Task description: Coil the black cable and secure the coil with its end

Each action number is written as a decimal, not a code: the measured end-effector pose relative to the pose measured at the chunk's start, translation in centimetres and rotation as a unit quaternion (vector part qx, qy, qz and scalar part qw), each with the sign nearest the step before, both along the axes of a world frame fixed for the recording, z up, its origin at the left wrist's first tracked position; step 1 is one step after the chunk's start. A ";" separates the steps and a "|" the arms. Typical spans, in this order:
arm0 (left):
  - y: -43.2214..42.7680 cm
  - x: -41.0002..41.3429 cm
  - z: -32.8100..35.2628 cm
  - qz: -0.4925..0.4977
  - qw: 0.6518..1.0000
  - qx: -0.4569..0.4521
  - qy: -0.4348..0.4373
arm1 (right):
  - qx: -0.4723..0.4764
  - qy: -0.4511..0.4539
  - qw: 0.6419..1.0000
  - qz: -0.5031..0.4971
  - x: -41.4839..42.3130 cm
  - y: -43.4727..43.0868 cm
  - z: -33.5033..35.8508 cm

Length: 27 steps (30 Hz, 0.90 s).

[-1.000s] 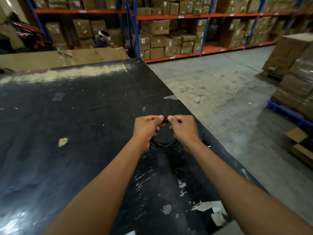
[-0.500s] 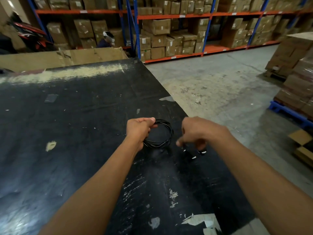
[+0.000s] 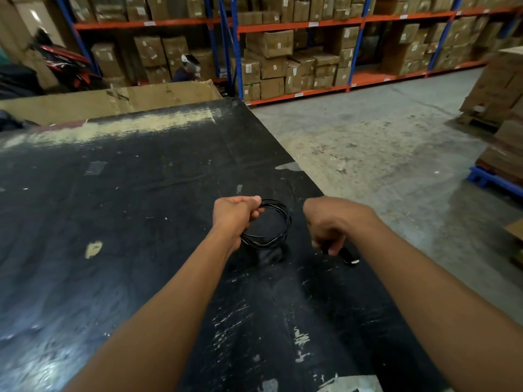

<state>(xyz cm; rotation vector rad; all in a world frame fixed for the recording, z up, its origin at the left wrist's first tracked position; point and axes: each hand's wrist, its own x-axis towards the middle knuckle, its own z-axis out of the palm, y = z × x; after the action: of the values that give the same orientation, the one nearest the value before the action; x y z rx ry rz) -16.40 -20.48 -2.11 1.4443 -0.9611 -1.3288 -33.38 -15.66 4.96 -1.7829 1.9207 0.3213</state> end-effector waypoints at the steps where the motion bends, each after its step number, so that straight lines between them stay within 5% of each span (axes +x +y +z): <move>1: 0.0 -0.1 -0.1 0.000 1.000 0.001 -0.001 | -0.020 -0.013 1.000 -0.006 0.0 -0.2 0.4; 6: 0.0 -0.4 0.0 0.000 1.000 0.004 0.000 | -0.164 -0.100 0.981 -0.041 -0.8 -1.3 2.4; 12: -0.4 -0.9 0.2 0.001 0.999 -0.009 0.034 | -0.151 -0.411 0.896 -0.076 -1.4 -0.6 4.3; 17: -0.7 -1.2 0.2 0.010 0.999 -0.021 0.031 | -0.200 -0.276 0.939 0.053 -0.4 -1.2 2.1; 27: -1.9 -1.2 0.6 0.016 1.000 -0.003 0.016 | -0.336 -0.191 0.919 0.077 1.4 -3.6 -2.0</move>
<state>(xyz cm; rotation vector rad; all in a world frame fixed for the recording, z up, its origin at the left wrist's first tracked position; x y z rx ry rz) -17.56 -22.39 -1.56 1.4233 -0.9175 -1.3212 -32.00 -19.25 2.92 -2.2082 1.7099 -0.6795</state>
